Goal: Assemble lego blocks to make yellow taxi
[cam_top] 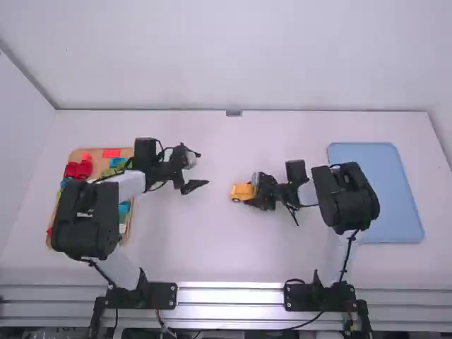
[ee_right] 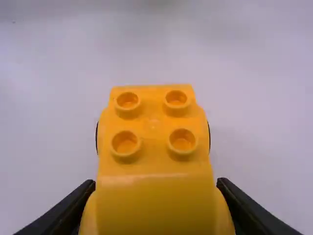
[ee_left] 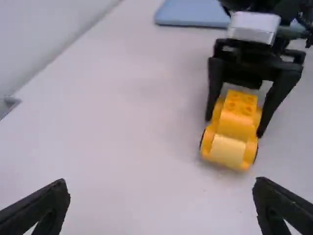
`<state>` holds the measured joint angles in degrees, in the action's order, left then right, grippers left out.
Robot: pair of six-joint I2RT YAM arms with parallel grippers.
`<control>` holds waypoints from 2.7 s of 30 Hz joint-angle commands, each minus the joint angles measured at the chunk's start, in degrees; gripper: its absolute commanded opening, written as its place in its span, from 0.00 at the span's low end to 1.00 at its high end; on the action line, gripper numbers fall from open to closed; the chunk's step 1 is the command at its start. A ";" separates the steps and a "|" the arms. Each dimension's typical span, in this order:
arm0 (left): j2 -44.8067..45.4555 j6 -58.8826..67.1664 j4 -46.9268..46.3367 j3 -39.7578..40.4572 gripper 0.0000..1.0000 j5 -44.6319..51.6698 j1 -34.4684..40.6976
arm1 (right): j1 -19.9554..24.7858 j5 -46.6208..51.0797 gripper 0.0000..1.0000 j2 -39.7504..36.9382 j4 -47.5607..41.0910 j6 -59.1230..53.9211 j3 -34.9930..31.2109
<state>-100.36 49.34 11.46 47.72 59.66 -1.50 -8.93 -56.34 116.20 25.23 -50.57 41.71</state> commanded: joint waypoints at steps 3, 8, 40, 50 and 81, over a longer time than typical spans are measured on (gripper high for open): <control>0.74 -3.50 -0.48 -0.55 0.99 -0.20 -0.28 | 7.69 10.38 0.57 -13.60 -8.35 5.75 0.70; 0.74 -3.48 -0.07 -0.55 0.99 -6.56 -0.02 | 18.73 27.98 0.52 -25.79 -22.71 5.55 0.70; 1.88 -27.23 10.05 -0.37 0.99 -16.96 -0.33 | 46.60 28.46 0.98 -22.38 -28.33 20.81 7.17; 20.52 -30.51 -3.65 -0.37 0.99 -36.26 2.43 | 39.12 46.03 0.98 -41.38 -43.56 36.00 12.94; 62.25 -49.34 -11.46 -21.79 0.62 -57.96 1.50 | 8.93 56.34 0.61 -77.52 -25.23 50.57 -8.32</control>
<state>-41.23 3.70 -0.14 28.84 7.35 0.38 2.42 -0.84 41.47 -0.16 -0.38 36.47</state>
